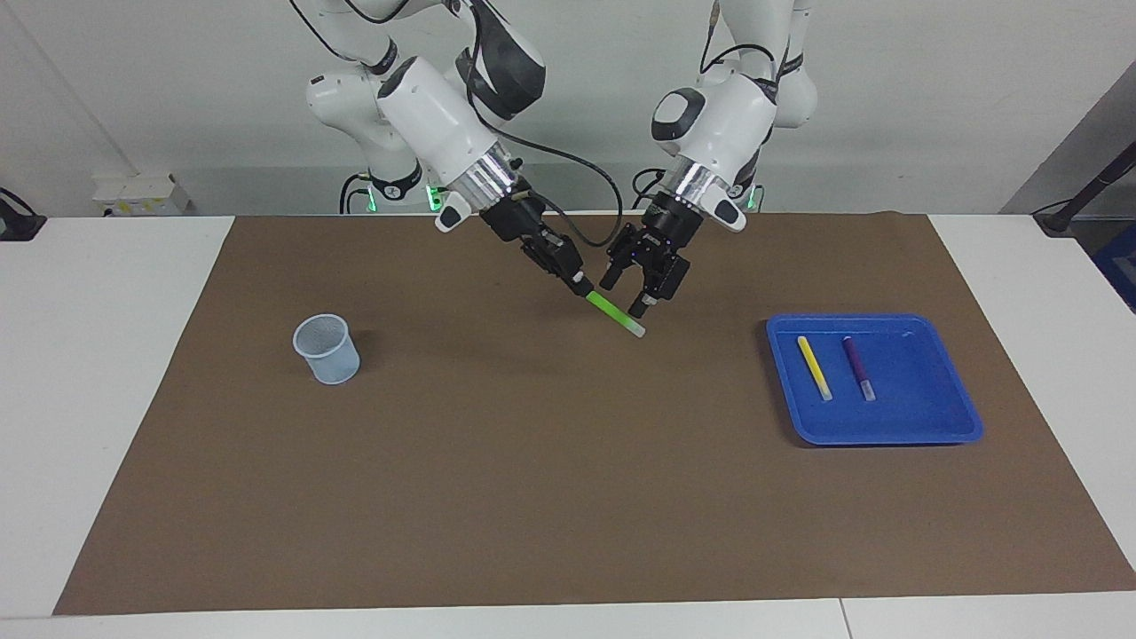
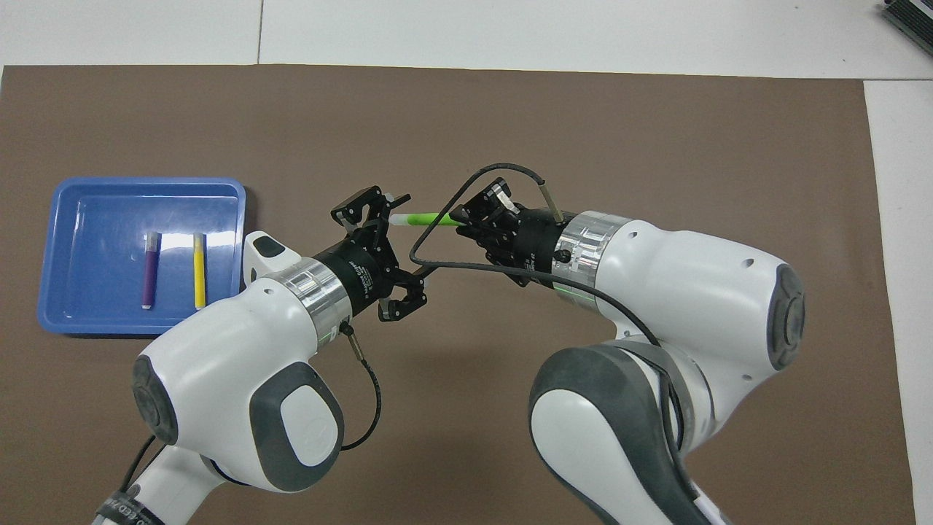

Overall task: Right arm passes pens to left for tray arrangement
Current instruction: 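Lift the green pen toward center while the left gripper reaches to meet it, then grasp the green pen with the left gripper beside the right gripper, then carry the green pen to the tray while the right gripper returns to cup, then lower the green pen into the blue tray and open the left gripper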

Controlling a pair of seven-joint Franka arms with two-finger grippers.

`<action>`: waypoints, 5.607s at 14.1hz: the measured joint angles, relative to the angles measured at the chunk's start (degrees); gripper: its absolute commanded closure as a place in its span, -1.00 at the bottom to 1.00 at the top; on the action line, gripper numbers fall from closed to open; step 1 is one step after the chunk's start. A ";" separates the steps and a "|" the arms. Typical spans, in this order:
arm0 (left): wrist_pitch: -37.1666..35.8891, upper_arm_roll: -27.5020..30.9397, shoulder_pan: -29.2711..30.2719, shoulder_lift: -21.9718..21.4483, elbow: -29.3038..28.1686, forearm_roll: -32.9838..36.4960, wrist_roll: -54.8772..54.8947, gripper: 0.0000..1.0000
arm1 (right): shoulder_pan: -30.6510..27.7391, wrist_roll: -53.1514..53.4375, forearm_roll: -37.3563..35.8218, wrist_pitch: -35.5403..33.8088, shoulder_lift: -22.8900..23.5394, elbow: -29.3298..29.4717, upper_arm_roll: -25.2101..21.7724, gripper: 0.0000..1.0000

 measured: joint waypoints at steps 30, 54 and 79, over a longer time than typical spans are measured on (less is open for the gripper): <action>5.25 0.33 -3.21 4.45 4.00 -0.01 -2.04 1.00 | -0.39 0.00 0.01 0.31 0.21 -0.02 -0.17 1.00; -59.17 2.03 33.38 -2.51 4.86 33.28 79.53 1.00 | -15.03 -39.77 -37.65 -42.41 -3.49 2.20 -0.69 -1.00; -37.12 2.09 51.34 15.73 5.84 50.03 111.70 1.00 | -21.42 -52.56 -45.33 -53.18 -2.97 10.11 0.03 -1.00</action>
